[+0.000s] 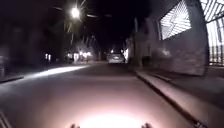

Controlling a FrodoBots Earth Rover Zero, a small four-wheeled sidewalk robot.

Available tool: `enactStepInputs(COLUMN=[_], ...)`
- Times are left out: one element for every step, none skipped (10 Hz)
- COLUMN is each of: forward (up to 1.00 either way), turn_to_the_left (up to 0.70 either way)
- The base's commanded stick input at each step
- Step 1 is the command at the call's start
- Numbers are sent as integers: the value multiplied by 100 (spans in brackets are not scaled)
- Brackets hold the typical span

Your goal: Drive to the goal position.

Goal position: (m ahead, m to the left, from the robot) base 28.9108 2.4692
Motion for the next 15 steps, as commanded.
enactStepInputs(forward=[85,85,85,85,85,85,85,85,85,85,85,85,85,85,85], turn_to_the_left=[0,0,0,0,0,0,0,0,0,0,0,0,0,0,0])
